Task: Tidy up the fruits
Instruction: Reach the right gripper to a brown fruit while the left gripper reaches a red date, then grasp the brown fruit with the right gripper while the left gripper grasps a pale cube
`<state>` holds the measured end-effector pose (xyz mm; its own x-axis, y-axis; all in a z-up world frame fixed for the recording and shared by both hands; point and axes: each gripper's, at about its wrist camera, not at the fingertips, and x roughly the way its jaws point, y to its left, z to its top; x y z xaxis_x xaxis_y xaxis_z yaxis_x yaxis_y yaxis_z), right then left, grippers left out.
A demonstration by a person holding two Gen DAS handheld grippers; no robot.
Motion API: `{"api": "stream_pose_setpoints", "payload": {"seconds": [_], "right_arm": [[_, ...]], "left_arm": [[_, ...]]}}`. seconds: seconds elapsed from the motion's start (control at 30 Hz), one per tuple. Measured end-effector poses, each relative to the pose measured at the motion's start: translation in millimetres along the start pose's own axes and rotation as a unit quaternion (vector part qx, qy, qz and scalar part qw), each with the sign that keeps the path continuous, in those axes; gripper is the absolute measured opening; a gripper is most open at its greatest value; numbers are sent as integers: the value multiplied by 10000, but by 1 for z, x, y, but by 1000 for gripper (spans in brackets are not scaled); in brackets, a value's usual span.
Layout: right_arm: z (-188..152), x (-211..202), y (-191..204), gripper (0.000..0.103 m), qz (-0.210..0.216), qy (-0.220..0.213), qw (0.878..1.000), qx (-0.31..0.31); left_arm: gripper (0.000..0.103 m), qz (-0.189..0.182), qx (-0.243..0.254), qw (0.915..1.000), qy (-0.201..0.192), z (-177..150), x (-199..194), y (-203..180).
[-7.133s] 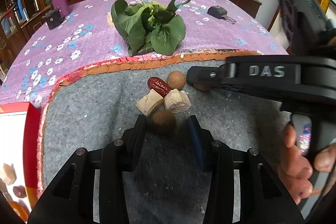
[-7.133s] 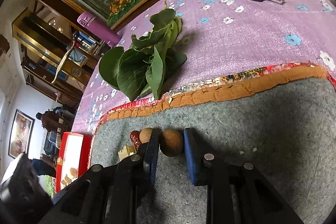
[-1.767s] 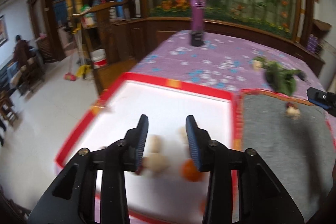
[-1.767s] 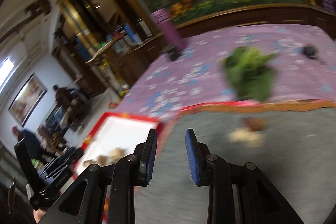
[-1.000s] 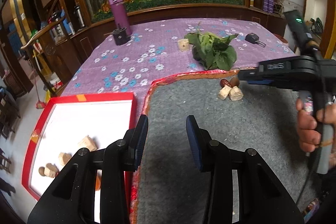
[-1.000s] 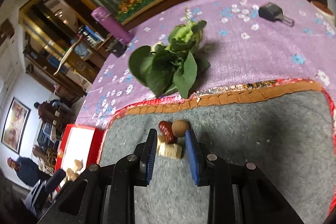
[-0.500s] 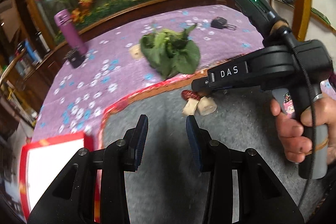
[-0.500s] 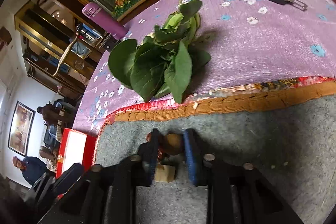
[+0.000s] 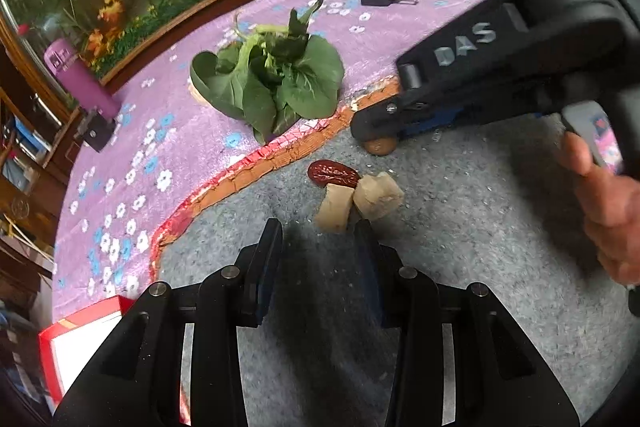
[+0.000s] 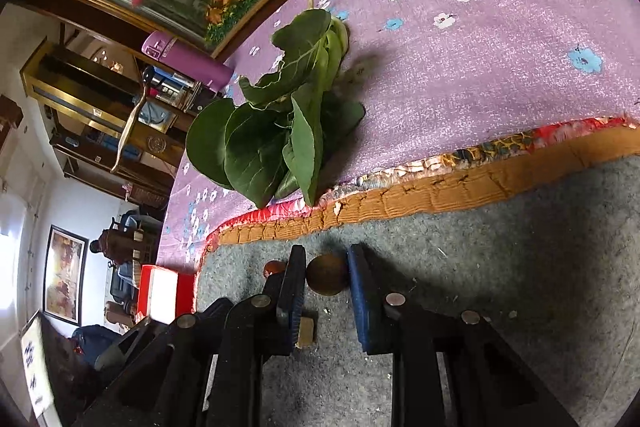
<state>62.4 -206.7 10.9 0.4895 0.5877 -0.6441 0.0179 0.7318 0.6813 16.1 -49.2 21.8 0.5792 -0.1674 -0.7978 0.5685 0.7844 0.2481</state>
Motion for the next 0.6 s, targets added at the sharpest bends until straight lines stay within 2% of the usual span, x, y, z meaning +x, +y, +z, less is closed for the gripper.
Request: {"api": "stream_pose_setpoints", "payload": {"seconds": [0.3,0.47,0.6], "right_arm": [[3,-1,-3,21,65,80,9999,53],[3,-1,-3,21,60,119,9999,52],[3,-1,-1,21,16,147,9999,13]], "left_arm": [[37,-103,108,9999,-56,5,7,3],[34,-53,448,9989,-85,6,6,-5],[34,-166,441,9989,-31,7,8,-2]]}}
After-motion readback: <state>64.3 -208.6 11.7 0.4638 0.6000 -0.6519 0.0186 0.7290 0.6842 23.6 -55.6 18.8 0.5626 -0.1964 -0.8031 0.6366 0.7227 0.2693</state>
